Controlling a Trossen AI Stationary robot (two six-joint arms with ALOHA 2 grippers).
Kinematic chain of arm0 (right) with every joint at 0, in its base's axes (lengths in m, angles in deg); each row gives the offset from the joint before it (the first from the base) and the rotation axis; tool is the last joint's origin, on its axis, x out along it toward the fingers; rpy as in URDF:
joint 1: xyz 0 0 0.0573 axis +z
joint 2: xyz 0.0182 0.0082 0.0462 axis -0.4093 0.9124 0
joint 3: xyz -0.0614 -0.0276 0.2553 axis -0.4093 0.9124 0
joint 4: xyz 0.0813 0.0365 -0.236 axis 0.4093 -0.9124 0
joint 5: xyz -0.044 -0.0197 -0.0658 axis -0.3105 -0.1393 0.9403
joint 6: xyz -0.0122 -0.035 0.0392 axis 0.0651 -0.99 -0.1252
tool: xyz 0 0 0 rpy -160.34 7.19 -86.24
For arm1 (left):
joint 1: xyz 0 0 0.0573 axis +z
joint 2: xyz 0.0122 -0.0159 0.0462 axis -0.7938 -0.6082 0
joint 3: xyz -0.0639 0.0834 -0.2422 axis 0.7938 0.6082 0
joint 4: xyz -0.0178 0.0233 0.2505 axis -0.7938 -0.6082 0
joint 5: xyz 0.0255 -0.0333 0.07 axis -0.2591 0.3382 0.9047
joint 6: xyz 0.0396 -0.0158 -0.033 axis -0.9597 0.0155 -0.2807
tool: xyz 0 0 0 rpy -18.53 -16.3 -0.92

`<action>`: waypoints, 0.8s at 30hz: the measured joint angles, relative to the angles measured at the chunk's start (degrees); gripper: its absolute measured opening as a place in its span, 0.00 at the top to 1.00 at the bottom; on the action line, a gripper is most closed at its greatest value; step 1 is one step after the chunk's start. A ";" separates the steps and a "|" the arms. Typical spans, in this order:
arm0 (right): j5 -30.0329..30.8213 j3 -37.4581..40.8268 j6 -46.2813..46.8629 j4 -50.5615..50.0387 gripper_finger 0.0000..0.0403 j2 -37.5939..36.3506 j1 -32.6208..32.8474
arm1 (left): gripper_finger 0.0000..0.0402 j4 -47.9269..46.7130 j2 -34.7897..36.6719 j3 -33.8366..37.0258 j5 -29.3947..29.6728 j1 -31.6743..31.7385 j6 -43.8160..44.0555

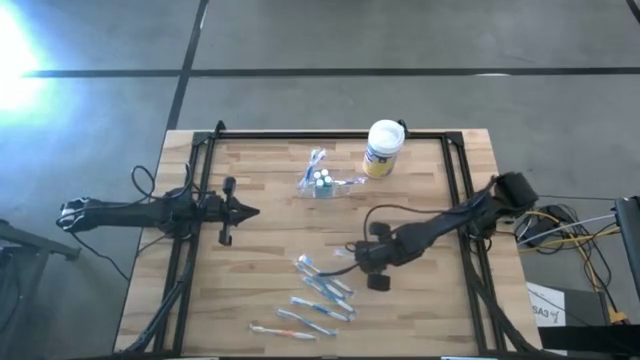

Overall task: Pick & Place toothbrushing station
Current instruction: Put the blue toothbrush into the right section of the transparent organizer

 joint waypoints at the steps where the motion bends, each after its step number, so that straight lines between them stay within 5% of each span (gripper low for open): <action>1: 0.48 0.34 0.32 -0.03 0.96 -1.27 0.06 | 0.98 -0.23 0.00 0.00 0.02 -0.02 0.00; 13: 6.54 5.16 -14.25 10.94 0.98 -28.44 0.90 | 0.96 -0.12 -0.24 0.00 0.00 -0.02 0.31; 24: 7.68 28.23 -25.48 40.57 0.98 -52.64 -2.04 | 0.97 -0.01 -0.22 0.02 0.02 0.00 0.76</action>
